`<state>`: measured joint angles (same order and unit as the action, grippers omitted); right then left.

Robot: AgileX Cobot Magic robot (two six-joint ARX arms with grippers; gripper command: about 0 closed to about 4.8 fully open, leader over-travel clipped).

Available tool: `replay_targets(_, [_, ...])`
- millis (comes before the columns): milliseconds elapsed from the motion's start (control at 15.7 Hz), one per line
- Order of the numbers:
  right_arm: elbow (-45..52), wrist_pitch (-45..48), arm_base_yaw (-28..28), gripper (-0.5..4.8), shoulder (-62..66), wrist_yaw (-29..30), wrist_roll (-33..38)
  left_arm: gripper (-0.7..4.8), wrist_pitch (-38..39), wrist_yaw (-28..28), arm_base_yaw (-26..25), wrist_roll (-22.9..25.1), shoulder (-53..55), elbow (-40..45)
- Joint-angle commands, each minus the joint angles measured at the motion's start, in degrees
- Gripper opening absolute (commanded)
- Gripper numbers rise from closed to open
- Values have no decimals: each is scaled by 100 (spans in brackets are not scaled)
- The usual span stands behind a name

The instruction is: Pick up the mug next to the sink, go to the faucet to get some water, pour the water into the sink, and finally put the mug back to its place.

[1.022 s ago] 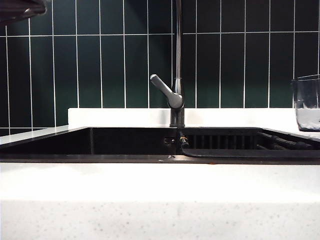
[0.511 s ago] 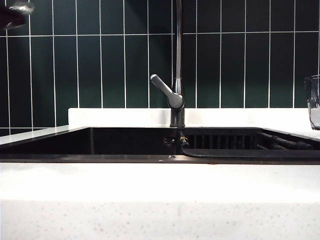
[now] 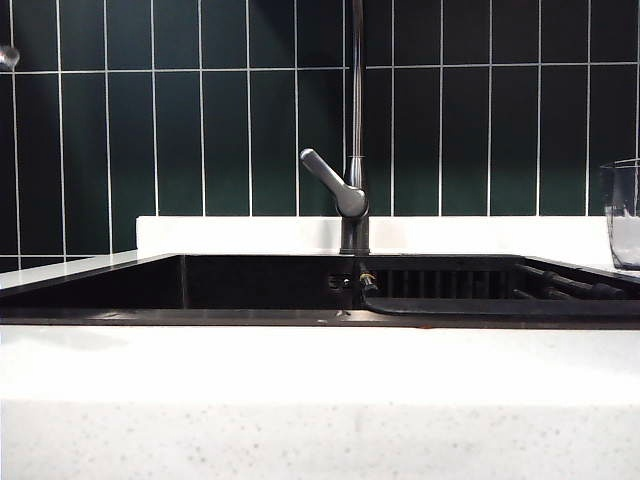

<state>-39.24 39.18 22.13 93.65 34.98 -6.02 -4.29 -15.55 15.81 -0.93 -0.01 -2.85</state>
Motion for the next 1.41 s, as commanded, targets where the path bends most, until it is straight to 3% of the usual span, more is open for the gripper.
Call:
replay_targets(64, [-33, 179, -87, -9, 48, 68, 39, -6, -44, 50, 2, 55, 2, -13])
replay_targets(830, [-22, 160, -133, -9, 70, -575, 238, -6, 46, -9, 2, 52, 2, -13])
replay_targets(1213, [-9, 199, -634, -9, 70, -1117, 321, -6, 61, -9, 2, 52, 2, -13])
replay_targets(1405, [-9, 205, -625, -9, 70, -1241, 323, -6, 66, -17, 2, 50, 2, -13])
